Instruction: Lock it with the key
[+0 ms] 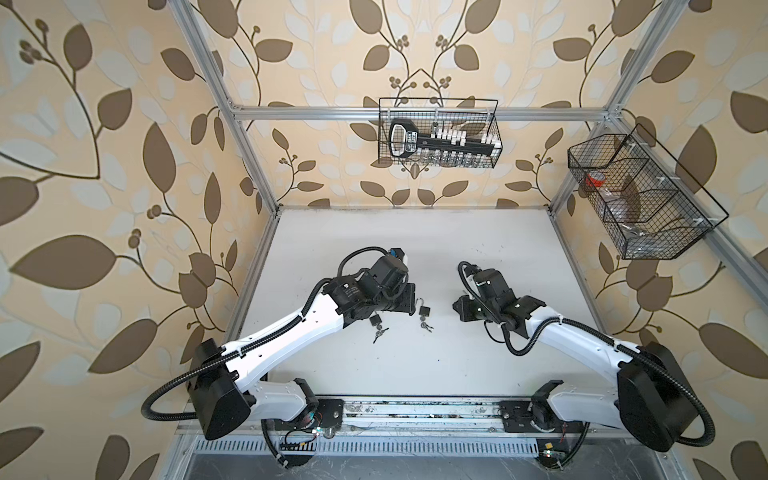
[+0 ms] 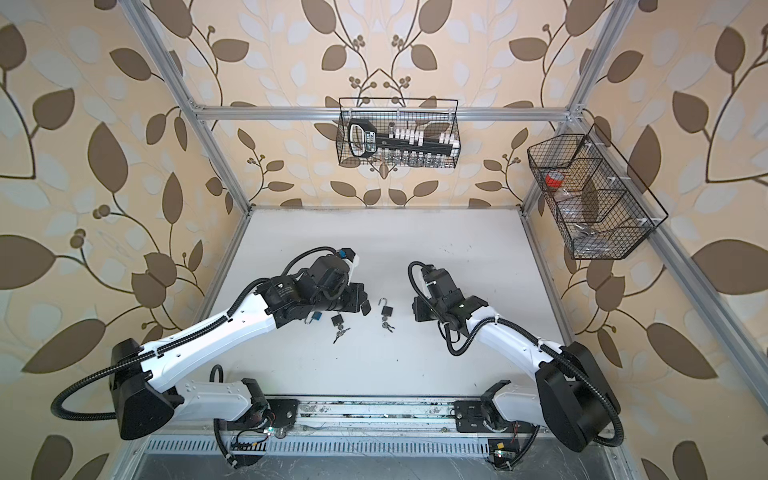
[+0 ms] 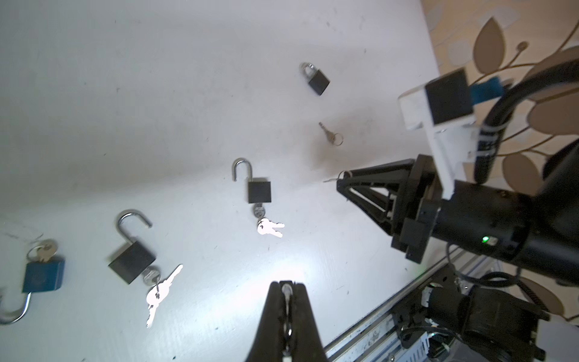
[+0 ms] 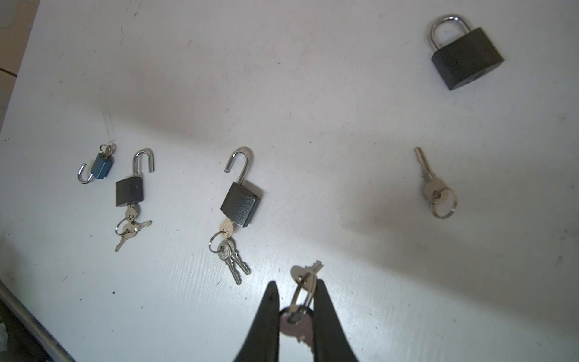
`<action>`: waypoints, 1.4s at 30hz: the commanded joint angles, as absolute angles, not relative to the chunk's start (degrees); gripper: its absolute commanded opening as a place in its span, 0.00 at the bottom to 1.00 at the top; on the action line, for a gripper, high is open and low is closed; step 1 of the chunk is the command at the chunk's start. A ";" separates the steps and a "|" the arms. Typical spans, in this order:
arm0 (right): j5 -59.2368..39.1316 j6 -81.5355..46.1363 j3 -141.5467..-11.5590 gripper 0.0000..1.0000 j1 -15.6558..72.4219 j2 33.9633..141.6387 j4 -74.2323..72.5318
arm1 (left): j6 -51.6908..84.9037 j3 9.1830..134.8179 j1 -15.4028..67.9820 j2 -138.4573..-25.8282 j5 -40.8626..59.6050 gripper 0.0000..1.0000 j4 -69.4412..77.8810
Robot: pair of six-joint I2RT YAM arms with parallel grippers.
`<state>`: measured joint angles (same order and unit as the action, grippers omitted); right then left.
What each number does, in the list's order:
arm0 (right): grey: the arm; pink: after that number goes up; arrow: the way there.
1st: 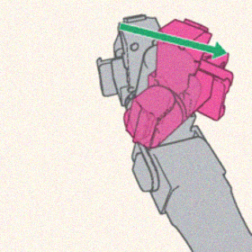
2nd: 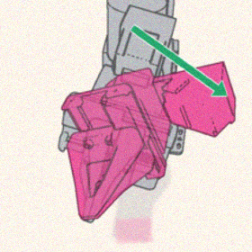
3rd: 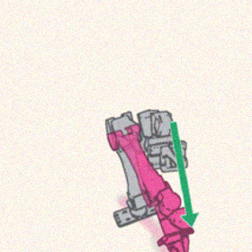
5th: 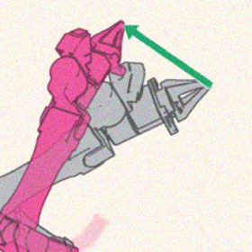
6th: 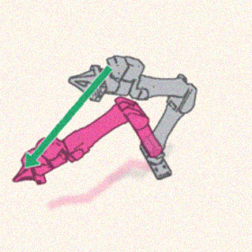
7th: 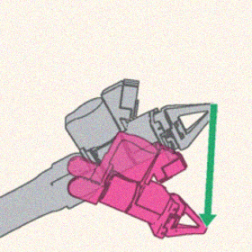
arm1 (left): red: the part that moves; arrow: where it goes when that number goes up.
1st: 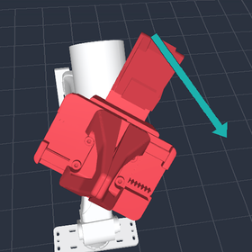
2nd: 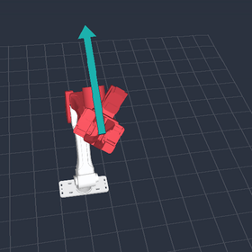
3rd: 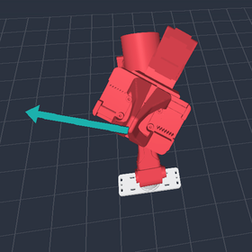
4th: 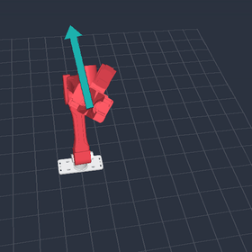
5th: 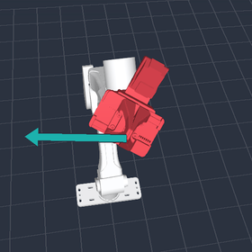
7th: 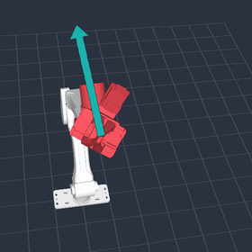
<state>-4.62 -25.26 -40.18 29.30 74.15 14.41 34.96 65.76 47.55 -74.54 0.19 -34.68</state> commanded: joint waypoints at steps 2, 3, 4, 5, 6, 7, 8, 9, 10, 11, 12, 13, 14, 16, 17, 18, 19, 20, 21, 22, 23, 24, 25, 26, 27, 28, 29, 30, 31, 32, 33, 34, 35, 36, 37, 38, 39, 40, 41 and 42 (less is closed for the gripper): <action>-8.35 -24.12 -43.61 0.00 26.99 77.55 15.80 | 36.21 72.37 47.40 -76.45 -7.18 0.00 -42.01; -8.90 -23.77 -43.99 0.00 26.52 78.34 15.95 | 37.77 73.19 47.29 -77.20 -9.26 0.00 -43.77; -9.67 -23.30 -44.66 0.00 25.94 79.39 16.33 | 39.94 74.06 47.24 -77.91 -11.14 0.00 -45.59; -10.40 -22.90 -45.36 0.00 25.39 80.43 16.68 | 41.64 74.44 47.07 -78.58 -11.93 0.00 -46.67; -10.95 -22.51 -45.80 0.00 25.08 81.33 16.95 | 42.44 74.47 46.58 -79.11 -11.38 0.00 -46.76; -11.48 -22.18 -46.32 0.00 24.75 82.27 17.09 | 43.24 74.56 46.05 -79.69 -10.60 0.00 -47.08; -11.81 -21.79 -46.77 0.00 24.55 83.07 17.42 | 44.46 74.70 45.61 -80.18 -10.67 0.00 -47.71; -12.10 -21.42 -47.26 0.00 24.35 83.90 17.67 | 45.73 74.72 45.29 -80.32 -11.08 0.00 -48.06; -12.34 -21.18 -47.71 0.00 24.20 84.68 17.97 | 46.44 74.48 45.10 -80.22 -11.61 0.00 -48.08; -12.56 -20.74 -48.18 0.00 24.16 85.39 18.15 | 46.80 74.27 45.09 -79.98 -12.15 0.00 -47.78; -12.61 -20.47 -48.59 0.00 24.04 86.04 18.27 | 46.76 74.03 45.00 -79.54 -12.96 0.00 -47.40; -12.66 -20.31 -48.85 0.00 23.93 86.56 18.37 | 47.10 73.69 45.02 -79.16 -13.77 0.00 -47.14; -12.74 -20.07 -49.18 0.00 23.80 87.19 18.45 | 47.28 73.37 44.98 -78.56 -14.22 0.00 -46.67; -13.07 -19.58 -49.87 0.00 23.65 88.53 18.43 | 45.26 72.55 44.82 -77.37 -13.92 0.00 -44.81; -13.18 -19.20 -50.29 0.00 23.60 89.34 18.46 | 43.91 71.70 44.82 -76.47 -13.47 0.00 -43.48; -13.27 -18.80 -50.74 0.00 23.56 90.13 18.46 | 43.25 70.80 44.87 -75.40 -13.65 0.00 -42.40; -13.15 -18.50 -51.05 0.00 23.55 90.81 18.46 | 43.38 69.88 44.85 -74.50 -14.28 0.00 -41.75; -13.01 -18.24 -51.53 0.00 23.51 91.59 18.46 | 43.50 68.92 44.83 -73.42 -15.11 0.00 -41.12; -13.01 -18.04 -51.96 0.00 23.55 92.30 18.46 | 43.46 68.02 44.87 -72.39 -15.29 0.00 -40.34; -13.01 -17.87 -52.34 0.00 23.54 93.03 18.43 | 43.20 67.42 44.84 -71.73 -15.09 0.00 -39.65; -13.18 -17.61 -52.75 0.00 23.55 93.66 18.37 | 42.83 66.58 44.82 -70.85 -14.50 0.00 -38.86; -13.22 -17.37 -53.30 0.00 23.55 94.38 18.37 | 42.46 65.86 44.82 -70.14 -13.82 0.00 -37.92; -13.11 -17.22 -53.71 0.00 23.52 94.84 18.28 | 42.45 65.21 44.85 -69.59 -13.32 0.00 -37.27; -13.03 -17.06 -54.16 0.00 23.51 95.39 18.28 | 42.45 64.62 44.82 -69.06 -12.67 0.00 -36.57; -12.92 -16.82 -54.53 0.00 23.51 95.85 18.12 | 42.19 64.10 44.83 -68.60 -11.98 0.00 -35.95; -12.79 -16.72 -54.89 0.00 23.41 96.14 18.09 | 42.04 63.71 44.84 -68.32 -11.43 0.00 -35.49; -12.55 -16.62 -55.40 0.00 23.44 96.69 18.06 | 41.79 63.32 44.82 -68.04 -10.90 0.00 -35.13; -12.25 -16.44 -55.76 0.00 23.38 97.13 17.97 | 41.66 63.05 44.89 -67.78 -10.40 0.00 -34.75; -12.00 -16.47 -56.12 0.00 23.42 97.41 17.94 | 41.58 62.83 44.83 -67.68 -9.93 0.00 -34.50; -11.87 -16.41 -56.31 0.00 23.37 97.80 17.69 | 41.47 62.63 44.82 -67.52 -9.46 0.00 -34.30; -11.91 -16.44 -56.59 0.00 23.28 98.24 17.60 | 41.32 62.50 44.82 -67.50 -8.96 0.00 -34.23; -12.02 -16.51 -56.88 0.00 23.29 98.72 17.42 | 41.08 62.47 44.84 -67.58 -8.49 0.00 -34.11; -12.24 -16.46 -57.04 0.00 23.17 99.19 17.25 | 40.95 62.48 44.85 -67.65 -7.93 0.00 -34.10; -12.46 -16.54 -57.29 0.00 23.20 99.71 17.14 | 40.71 62.49 44.83 -67.68 -7.38 0.00 -34.10; -12.61 -16.55 -57.38 0.00 23.17 100.09 16.99 | 40.48 62.49 44.82 -67.68 -7.12 0.00 -34.11; -12.70 -16.62 -57.48 0.00 23.09 100.38 16.75 | 40.39 62.48 44.85 -67.68 -7.11 0.00 -34.21; -12.74 -16.78 -57.52 0.00 23.12 100.69 16.59 | 40.34 62.40 44.83 -67.59 -7.12 0.00 -34.19; -12.66 -16.79 -57.65 0.00 23.12 100.80 16.37 | 40.09 62.34 44.82 -67.42 -7.12 0.00 -34.19; -12.57 -16.79 -57.58 0.00 23.11 100.90 16.22 | 39.93 62.24 44.85 -67.17 -7.10 0.00 -34.08; -12.38 -16.73 -57.66 0.00 23.11 101.03 16.02 | 39.73 62.06 44.87 -66.87 -7.04 0.00 -33.85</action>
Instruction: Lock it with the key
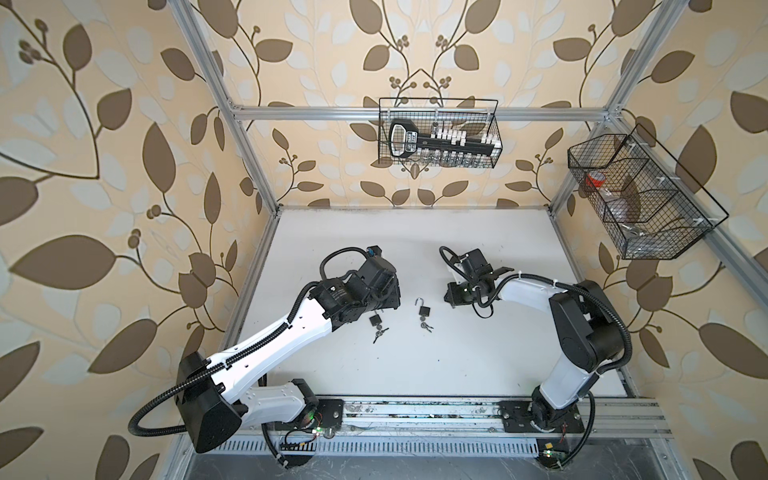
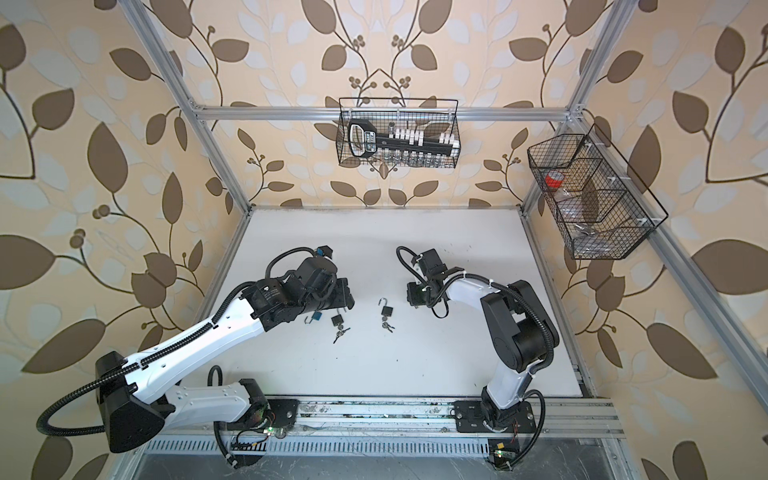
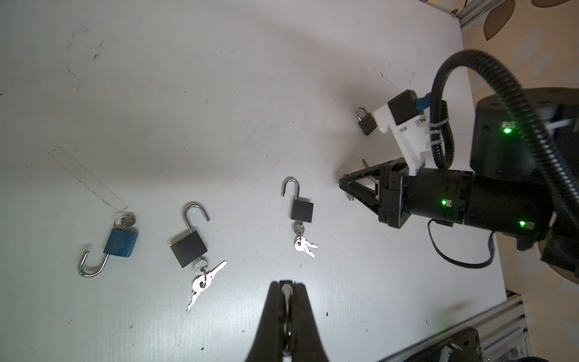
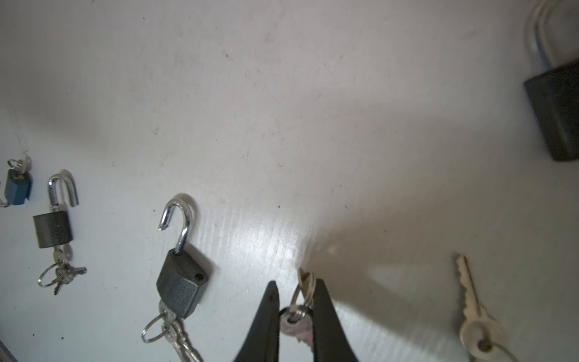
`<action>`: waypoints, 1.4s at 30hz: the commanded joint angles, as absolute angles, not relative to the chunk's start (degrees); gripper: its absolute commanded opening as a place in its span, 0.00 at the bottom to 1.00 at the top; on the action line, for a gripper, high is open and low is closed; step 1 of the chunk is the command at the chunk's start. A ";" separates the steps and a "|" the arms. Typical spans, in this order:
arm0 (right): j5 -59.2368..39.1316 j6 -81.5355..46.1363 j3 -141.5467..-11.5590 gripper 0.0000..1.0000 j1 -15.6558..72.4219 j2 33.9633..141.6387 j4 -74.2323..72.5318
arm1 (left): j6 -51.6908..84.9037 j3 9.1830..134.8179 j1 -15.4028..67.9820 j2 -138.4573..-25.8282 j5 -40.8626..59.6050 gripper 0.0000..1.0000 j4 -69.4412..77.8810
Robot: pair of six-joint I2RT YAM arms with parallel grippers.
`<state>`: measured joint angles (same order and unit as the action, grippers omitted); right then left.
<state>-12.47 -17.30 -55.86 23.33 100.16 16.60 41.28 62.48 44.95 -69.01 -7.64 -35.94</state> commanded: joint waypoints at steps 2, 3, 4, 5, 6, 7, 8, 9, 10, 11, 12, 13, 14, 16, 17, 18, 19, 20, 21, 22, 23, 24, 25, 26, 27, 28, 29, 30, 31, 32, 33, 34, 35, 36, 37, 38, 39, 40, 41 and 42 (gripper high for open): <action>-12.22 -16.61 -57.67 0.00 23.03 100.99 15.78 | 39.55 61.70 44.85 -66.39 -6.95 0.00 -33.30; -12.07 -16.52 -57.67 0.02 23.01 100.99 15.61 | 39.39 61.63 44.83 -66.19 -6.90 0.00 -33.15; -11.81 -16.37 -57.77 0.03 23.02 100.99 15.40 | 39.31 61.46 44.83 -66.02 -6.77 0.00 -33.05; -11.61 -16.37 -57.77 0.04 22.95 101.01 15.22 | 39.41 61.35 44.85 -65.92 -6.90 0.00 -33.03; -11.52 -16.27 -57.92 0.05 22.94 101.02 15.01 | 39.57 61.30 44.83 -65.92 -7.07 0.00 -33.10; -11.44 -16.38 -57.88 0.06 22.87 101.02 14.86 | 39.68 61.13 44.83 -65.89 -7.24 0.00 -33.13; -11.26 -16.38 -58.01 0.08 22.93 101.00 14.77 | 39.94 61.00 44.82 -65.83 -7.37 0.00 -33.36; -11.16 -16.38 -58.09 0.09 22.94 101.02 14.68 | 40.15 60.83 44.82 -65.83 -7.43 0.00 -33.33; -11.11 -16.43 -58.13 0.10 22.85 101.14 14.59 | 40.33 60.59 44.82 -65.74 -7.30 0.00 -33.27; -10.84 -16.43 -58.10 0.12 22.77 101.14 14.50 | 40.38 60.35 44.83 -65.59 -7.06 0.00 -33.10; -10.60 -16.43 -58.23 0.13 22.84 101.14 14.50 | 40.49 60.05 44.85 -65.44 -6.90 0.00 -32.98; -10.47 -16.43 -58.12 0.16 22.77 101.13 14.37 | 40.62 59.94 44.82 -65.31 -6.97 0.00 -32.87; -10.45 -16.40 -58.10 0.20 22.85 101.08 14.28 | 40.85 59.75 44.82 -65.15 -7.23 0.00 -32.87; -10.55 -16.43 -58.10 0.26 22.85 100.84 14.05 | 41.26 59.43 44.83 -64.66 -7.77 0.00 -32.99; -10.55 -16.44 -58.12 0.29 22.77 100.73 13.93 | 41.38 59.25 44.77 -64.29 -8.06 0.00 -33.03; -10.37 -16.43 -58.12 0.31 22.84 100.42 13.80 | 41.40 59.12 44.78 -63.88 -8.24 0.00 -32.88; -10.09 -16.43 -58.01 0.33 22.77 100.12 13.80 | 41.40 58.91 44.75 -63.50 -8.34 0.00 -32.67; -9.85 -16.39 -58.02 0.36 22.85 99.69 13.71 | 41.30 58.64 44.74 -62.98 -8.27 0.00 -32.37; -9.62 -16.43 -57.93 0.38 22.82 99.17 13.62 | 41.14 58.38 44.65 -62.49 -8.19 0.00 -31.93; -9.34 -16.40 -57.78 0.40 22.83 98.74 13.54 | 41.08 58.15 44.66 -62.12 -8.23 0.00 -31.68; -8.95 -16.37 -57.74 0.41 22.84 97.97 13.59 | 41.22 57.93 44.53 -61.69 -8.18 0.00 -31.46; -8.61 -16.39 -57.54 0.42 22.84 97.08 13.52 | 41.12 57.64 44.39 -61.21 -7.81 0.00 -31.01; -8.19 -16.30 -57.32 0.43 22.82 96.29 13.61 | 40.94 57.33 44.17 -60.81 -7.33 0.00 -30.43; -7.63 -16.33 -56.96 0.44 22.78 95.01 13.61 | 40.86 56.94 43.89 -60.29 -6.65 0.00 -29.69; -7.15 -16.29 -56.36 0.44 22.77 93.42 13.41 | 40.87 56.55 43.50 -59.83 -5.92 0.00 -28.82; -7.07 -16.32 -55.73 0.45 22.77 91.72 13.03 | 40.83 56.24 42.92 -59.48 -5.10 0.00 -28.07; -7.03 -16.35 -54.64 0.46 22.93 89.55 12.32 | 40.82 56.04 42.15 -59.18 -3.52 0.00 -27.11; -7.29 -16.47 -53.39 0.47 23.05 87.02 11.42 | 40.76 55.84 41.27 -58.93 -1.60 0.00 -26.03; -7.67 -16.50 -52.43 0.47 23.26 84.61 10.60 | 40.57 55.66 40.40 -58.81 -0.07 0.00 -25.02; -8.35 -16.48 -50.85 0.47 23.54 81.60 9.33 | 40.28 55.53 39.35 -58.71 2.89 0.00 -23.43; -8.77 -16.40 -49.56 0.48 23.95 78.49 8.24 | 39.96 55.61 38.35 -58.79 5.83 0.00 -21.96; -8.89 -16.17 -48.51 0.48 24.42 75.79 7.42 | 39.69 55.63 37.74 -58.88 7.94 0.00 -20.71; -8.72 -15.63 -47.29 0.49 24.98 72.58 6.57 | 39.36 55.67 37.21 -59.04 9.97 0.00 -19.28; -8.33 -14.95 -46.05 0.50 25.69 69.28 5.73 | 38.83 55.72 36.93 -59.15 12.18 0.00 -17.60; -8.23 -14.37 -44.98 0.51 26.42 66.47 4.87 | 38.22 55.79 36.69 -59.30 14.18 0.00 -16.10; -8.58 -13.55 -43.75 0.54 27.00 63.33 3.47 | 37.55 55.80 36.68 -59.48 16.46 0.00 -14.32; -9.73 -12.53 -42.60 0.58 27.48 60.54 2.15 | 37.10 55.81 36.70 -59.72 18.10 0.00 -12.79; -10.73 -11.55 -42.11 0.61 27.84 58.58 1.88 | 36.87 55.74 36.62 -59.84 19.45 0.00 -11.54; -11.78 -10.52 -42.14 0.63 28.49 56.56 2.22 | 36.66 55.72 36.64 -60.09 20.55 0.00 -10.34; -12.58 -9.76 -42.49 0.65 29.41 55.02 3.08 | 36.52 55.80 36.67 -60.40 21.75 0.00 -9.24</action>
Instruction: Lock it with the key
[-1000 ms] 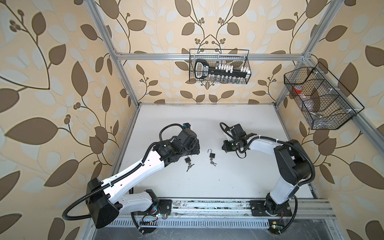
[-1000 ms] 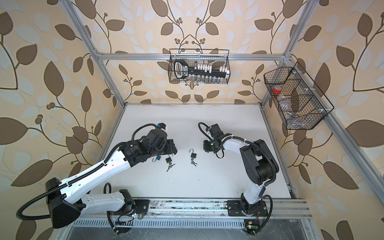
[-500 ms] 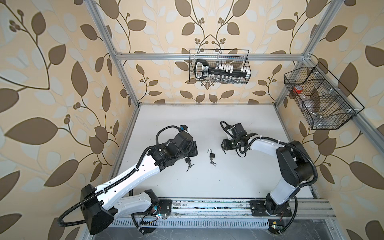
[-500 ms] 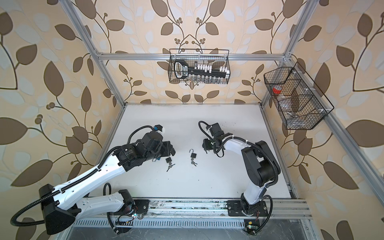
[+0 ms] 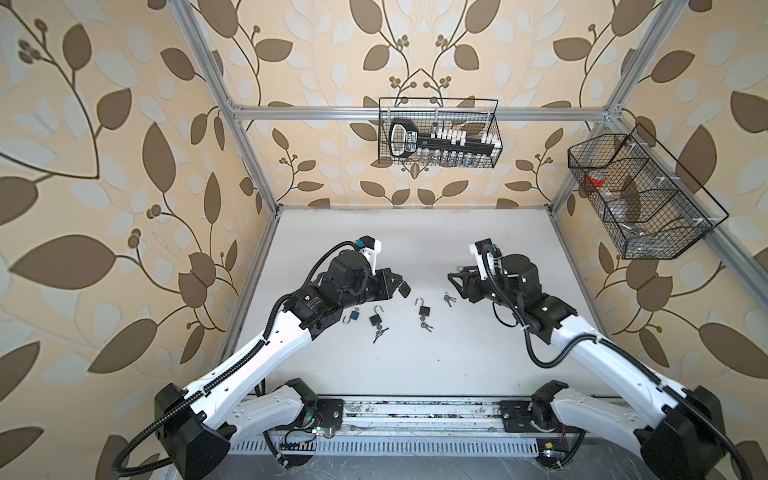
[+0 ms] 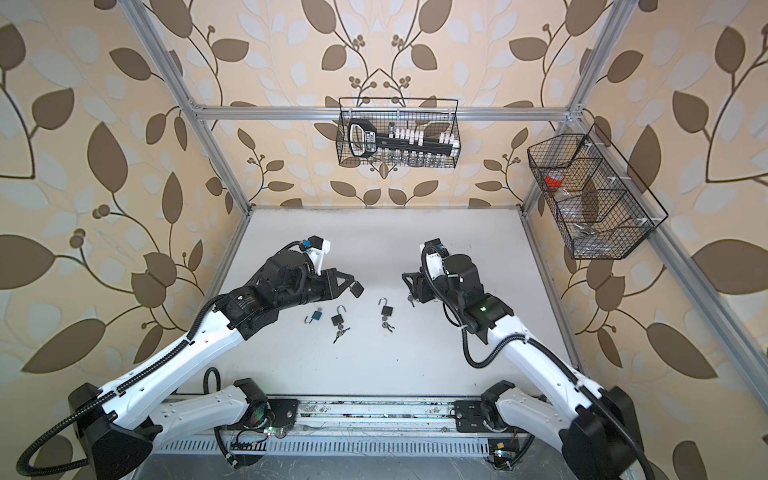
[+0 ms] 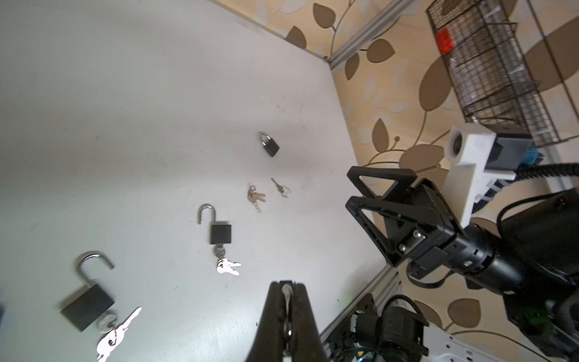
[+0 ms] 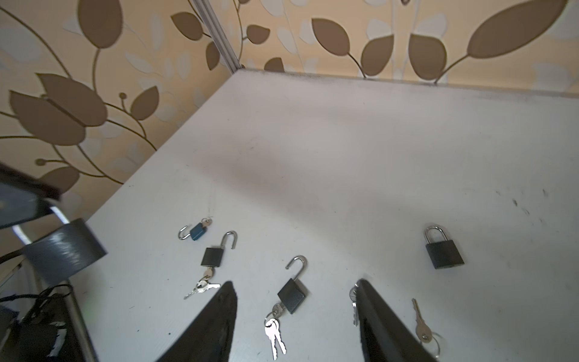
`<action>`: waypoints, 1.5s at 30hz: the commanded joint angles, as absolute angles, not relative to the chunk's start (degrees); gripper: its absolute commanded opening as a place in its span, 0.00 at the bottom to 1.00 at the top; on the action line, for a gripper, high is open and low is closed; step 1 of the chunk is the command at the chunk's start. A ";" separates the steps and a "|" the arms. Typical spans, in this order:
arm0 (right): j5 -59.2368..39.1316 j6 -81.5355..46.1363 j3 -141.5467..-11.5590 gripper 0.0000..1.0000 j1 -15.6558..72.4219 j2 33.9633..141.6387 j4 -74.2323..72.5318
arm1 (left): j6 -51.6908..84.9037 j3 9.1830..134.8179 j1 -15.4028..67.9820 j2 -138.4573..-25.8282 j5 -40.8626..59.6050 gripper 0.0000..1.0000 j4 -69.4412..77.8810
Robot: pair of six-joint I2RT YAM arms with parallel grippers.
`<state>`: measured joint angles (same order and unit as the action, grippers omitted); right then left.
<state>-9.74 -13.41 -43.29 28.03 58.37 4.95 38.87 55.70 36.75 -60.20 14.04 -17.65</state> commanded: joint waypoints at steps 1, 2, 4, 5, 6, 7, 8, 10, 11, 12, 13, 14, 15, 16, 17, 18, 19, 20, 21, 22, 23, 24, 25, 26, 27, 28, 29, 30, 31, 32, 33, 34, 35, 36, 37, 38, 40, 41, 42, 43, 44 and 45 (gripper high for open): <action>-13.27 -9.08 -42.92 0.66 30.49 53.93 3.87 | 36.47 55.85 36.60 -60.67 22.93 0.00 -8.38; -13.53 -8.67 -43.36 0.66 31.80 52.82 4.34 | 36.35 55.87 36.67 -61.07 24.59 0.00 -7.10; -12.86 -7.97 -43.77 0.69 34.77 51.13 4.33 | 37.34 55.26 36.66 -61.59 26.75 0.00 -3.58; -11.80 -7.74 -43.68 0.70 36.63 50.25 3.81 | 38.06 54.94 36.69 -61.93 27.67 0.00 -1.81; -10.06 -7.54 -43.60 0.72 38.65 49.75 3.20 | 38.75 54.76 36.73 -62.31 28.58 0.00 -0.63; -8.31 -7.07 -43.43 0.73 40.14 49.38 2.65 | 39.17 54.82 36.90 -62.55 28.90 0.00 0.12; -6.02 -6.42 -43.56 0.75 42.49 49.22 2.38 | 39.60 55.06 37.08 -62.80 28.92 0.00 0.35; -2.50 -5.12 -43.92 0.79 45.12 49.51 2.27 | 39.97 55.50 37.63 -62.94 28.74 0.00 0.52; -1.03 -4.72 -44.01 0.81 45.99 49.82 2.11 | 40.04 55.66 37.87 -62.93 28.66 0.00 0.61; -0.30 -4.38 -44.30 0.82 46.29 50.45 1.93 | 40.16 55.76 38.09 -62.89 28.57 0.00 0.66; -0.51 -4.02 -44.60 0.82 46.25 51.00 1.88 | 40.21 55.82 38.31 -62.84 28.54 0.00 0.55; -0.98 -3.71 -45.01 0.82 46.27 51.82 1.76 | 40.17 56.05 38.45 -62.84 28.66 0.00 0.40; -1.26 -3.46 -45.31 0.82 46.31 52.71 1.66 | 40.17 56.07 38.61 -62.84 28.65 0.00 0.35; -1.47 -3.30 -45.73 0.82 46.25 53.60 1.57 | 40.17 56.14 38.67 -62.80 28.58 0.00 0.27; -1.59 -3.02 -46.19 0.81 46.36 54.40 1.56 | 40.25 56.15 38.84 -62.80 28.52 0.00 0.26; -1.52 -2.91 -46.48 0.80 46.35 55.12 1.38 | 40.34 56.16 38.89 -62.84 28.56 0.00 0.27; -1.37 -2.75 -46.70 0.79 46.32 55.51 0.98 | 40.34 56.22 38.89 -62.84 28.56 0.00 0.26; -1.23 -2.64 -46.84 0.79 46.33 55.88 0.56 | 40.41 56.20 38.96 -62.84 28.56 0.00 0.18; -0.90 -2.58 -47.02 0.78 46.39 56.22 0.19 | 40.52 56.24 39.03 -62.84 28.48 0.00 0.18; -0.76 -2.40 -47.18 0.77 46.33 56.47 0.02 | 40.56 56.21 39.13 -62.76 28.48 0.00 0.18; -1.07 -2.16 -47.52 0.76 46.33 56.92 0.07 | 40.61 56.21 39.12 -62.71 28.39 0.00 0.11; -1.28 -2.02 -47.86 0.74 46.40 57.32 0.16 | 40.67 56.22 39.17 -62.67 28.39 0.00 0.09; -1.52 -1.89 -48.05 0.74 46.40 57.65 0.15 | 40.59 56.25 39.22 -62.67 28.39 0.00 0.01; -1.74 -1.76 -48.24 0.73 46.46 57.95 0.18 | 40.60 56.29 39.23 -62.75 28.38 0.00 0.00; -1.74 -1.54 -48.41 0.71 46.48 58.15 0.14 | 40.56 56.40 39.25 -62.82 28.39 0.00 -0.05; -1.68 -1.41 -48.29 0.70 46.56 58.32 0.18 | 40.65 56.42 39.21 -62.84 28.39 0.00 -0.09; -1.67 -1.20 -48.34 0.69 46.67 58.44 0.09 | 40.68 56.43 39.20 -62.86 28.43 0.00 -0.13; -1.58 -0.98 -48.39 0.68 46.76 58.53 0.00 | 40.65 56.43 39.22 -62.84 28.39 0.00 -0.09; -1.33 -0.88 -48.49 0.67 46.84 58.67 0.00 | 40.69 56.34 39.26 -62.84 28.24 0.00 -0.02; -1.30 -0.75 -48.56 0.66 46.86 58.88 0.00 | 40.76 56.21 39.26 -62.84 28.21 0.00 0.00; -1.32 -0.65 -48.67 0.64 46.86 59.01 0.09 | 40.79 56.19 39.35 -62.84 28.15 0.00 0.00; -1.32 -0.53 -48.78 0.63 46.97 59.10 0.15 | 40.90 56.20 39.34 -62.84 28.13 0.00 -0.04; -1.29 -0.53 -48.86 0.61 47.02 59.09 0.16 | 40.92 56.17 39.33 -62.92 28.13 0.00 -0.13; -1.32 -0.53 -48.87 0.58 47.08 59.12 0.17 | 41.04 56.21 39.36 -62.93 28.13 0.00 -0.18; -1.25 -0.53 -48.88 0.56 47.12 59.13 0.11 | 41.05 56.33 39.36 -63.01 28.08 0.00 -0.33; -1.19 -0.46 -48.87 0.54 47.19 59.23 0.13 | 41.16 56.35 39.31 -63.02 28.04 0.00 -0.46; -0.95 -0.44 -48.70 0.50 47.25 59.15 0.16 | 41.22 56.17 39.34 -62.89 27.87 0.00 -0.45; -0.97 -0.44 -48.63 0.48 47.37 59.11 0.18 | 41.28 56.16 39.33 -62.84 27.77 0.00 -0.44; -0.92 -0.44 -48.52 0.46 47.38 59.13 0.13 | 41.24 56.16 39.36 -62.84 27.70 0.00 -0.52; -0.89 -0.48 -48.44 0.44 47.46 59.05 0.15 | 41.26 56.16 39.34 -62.84 27.60 0.00 -0.61; -0.87 -0.54 -48.43 0.42 47.46 58.96 0.24 | 41.37 56.20 39.31 -62.84 27.51 0.00 -0.64; -0.83 -0.51 -48.34 0.41 47.50 58.86 0.33 | 41.39 56.25 39.36 -62.84 27.48 0.00 -0.78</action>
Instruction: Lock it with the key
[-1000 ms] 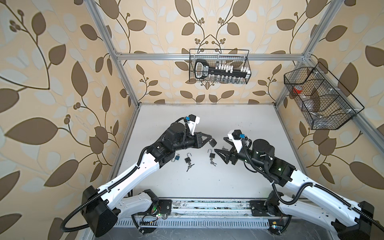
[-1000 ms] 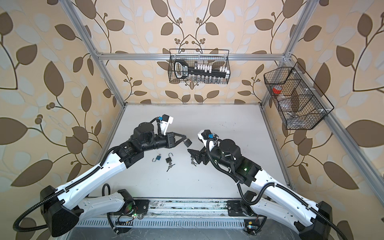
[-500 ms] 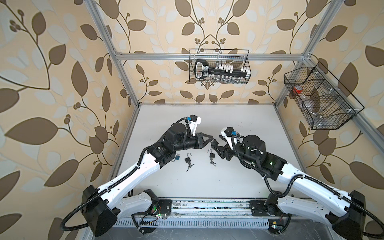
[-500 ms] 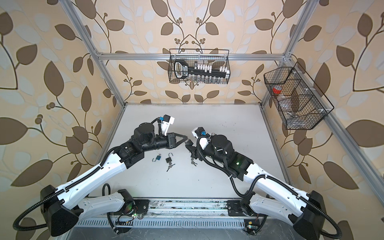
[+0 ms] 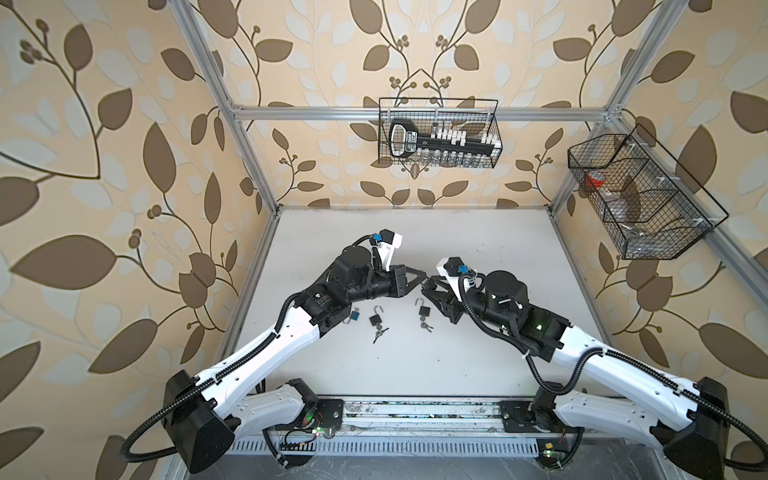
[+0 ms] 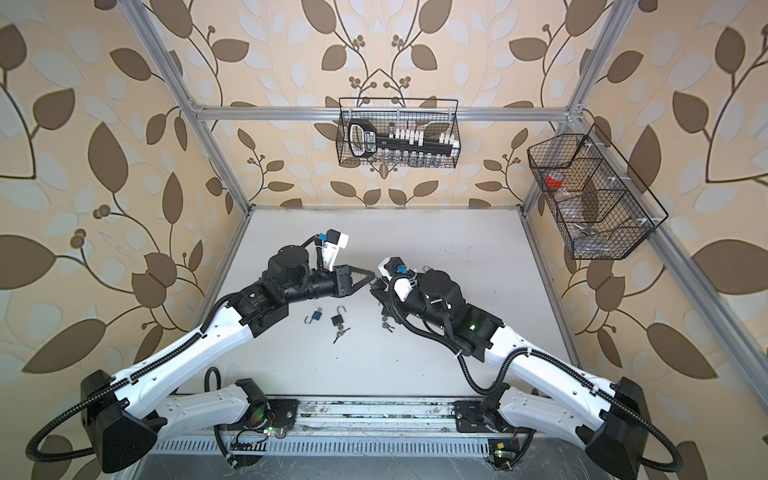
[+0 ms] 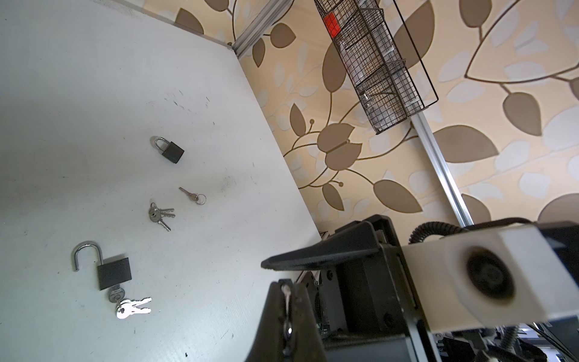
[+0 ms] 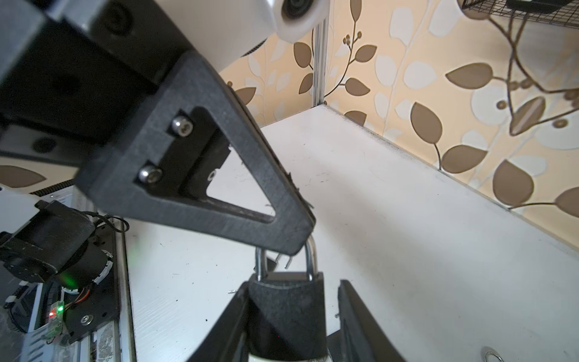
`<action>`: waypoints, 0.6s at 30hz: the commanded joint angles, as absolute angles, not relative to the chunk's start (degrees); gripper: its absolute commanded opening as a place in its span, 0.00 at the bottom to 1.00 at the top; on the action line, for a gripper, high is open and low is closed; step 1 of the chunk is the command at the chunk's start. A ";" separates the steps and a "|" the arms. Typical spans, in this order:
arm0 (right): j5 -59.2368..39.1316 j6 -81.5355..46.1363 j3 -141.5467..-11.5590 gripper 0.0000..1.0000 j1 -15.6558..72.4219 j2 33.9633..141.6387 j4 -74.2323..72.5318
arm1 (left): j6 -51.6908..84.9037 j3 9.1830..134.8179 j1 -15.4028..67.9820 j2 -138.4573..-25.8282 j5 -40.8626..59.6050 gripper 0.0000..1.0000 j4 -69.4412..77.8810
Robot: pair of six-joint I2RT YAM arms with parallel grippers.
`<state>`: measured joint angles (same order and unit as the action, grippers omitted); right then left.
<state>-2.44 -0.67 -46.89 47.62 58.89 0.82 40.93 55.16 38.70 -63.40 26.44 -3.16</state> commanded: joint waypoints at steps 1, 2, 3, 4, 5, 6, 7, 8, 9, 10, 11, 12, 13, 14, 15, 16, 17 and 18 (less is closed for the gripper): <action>-0.82 -0.53 -48.34 0.40 47.51 58.79 0.35 | 41.40 56.25 39.31 -62.84 27.29 0.00 -0.79; -0.84 -0.53 -48.33 0.38 47.52 58.67 0.35 | 41.45 56.24 39.32 -62.84 27.33 0.00 -0.79; -0.78 -0.53 -48.34 0.37 47.53 58.58 0.44 | 41.46 56.33 39.33 -62.84 27.26 0.00 -0.84; -0.78 -0.53 -48.34 0.36 47.54 58.48 0.52 | 41.48 56.37 39.30 -62.86 27.25 0.00 -0.97; -0.78 -0.57 -48.35 0.35 47.50 58.37 0.61 | 41.45 56.41 39.29 -62.84 27.25 0.00 -0.97; -0.88 -0.53 -48.33 0.34 47.52 58.28 0.70 | 41.41 56.43 39.30 -62.85 27.16 0.00 -0.98; -0.79 -0.57 -48.23 0.31 47.55 58.25 0.77 | 41.43 56.50 39.30 -62.93 27.17 0.00 -0.97; -0.77 -0.61 -48.22 0.28 47.51 58.13 0.79 | 41.45 56.60 39.29 -62.93 27.16 0.00 -1.05; -0.91 -0.65 -48.30 0.24 47.55 58.02 0.84 | 41.61 56.69 39.29 -62.93 27.16 0.00 -1.10; -1.21 -0.68 -48.21 0.18 47.48 57.76 0.83 | 41.78 56.86 39.34 -62.93 27.24 0.00 -1.14; -1.25 -0.79 -48.17 0.13 47.52 57.56 0.82 | 41.96 57.10 39.30 -63.00 27.41 0.00 -1.23; -1.08 -1.10 -48.16 0.08 47.49 57.06 0.87 | 41.99 57.49 39.31 -63.02 27.82 0.00 -1.32; -0.78 -1.42 -47.87 0.04 47.49 56.57 0.79 | 41.87 58.04 39.35 -63.18 28.25 0.00 -1.53; -0.33 -1.85 -47.62 0.01 47.51 55.91 0.59 | 41.66 58.66 39.32 -63.40 28.46 0.00 -2.01; 0.27 -2.40 -47.31 0.00 47.54 55.26 0.55 | 41.23 59.53 39.36 -63.62 28.79 0.00 -2.89; 1.33 -3.22 -46.89 0.00 47.52 54.54 0.47 | 40.21 60.60 39.29 -63.80 28.91 0.12 -4.06; 2.23 -3.92 -46.50 0.00 47.47 53.81 0.73 | 39.12 61.65 39.31 -63.81 28.56 0.24 -5.55; 2.76 -4.57 -46.04 0.00 47.47 52.87 1.15 | 37.51 62.95 39.23 -63.66 27.22 0.39 -7.84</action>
<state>-1.32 -2.04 -46.81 47.83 55.75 1.45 40.75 58.37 39.03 -64.20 26.92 -5.10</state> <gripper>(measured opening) 0.328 0.309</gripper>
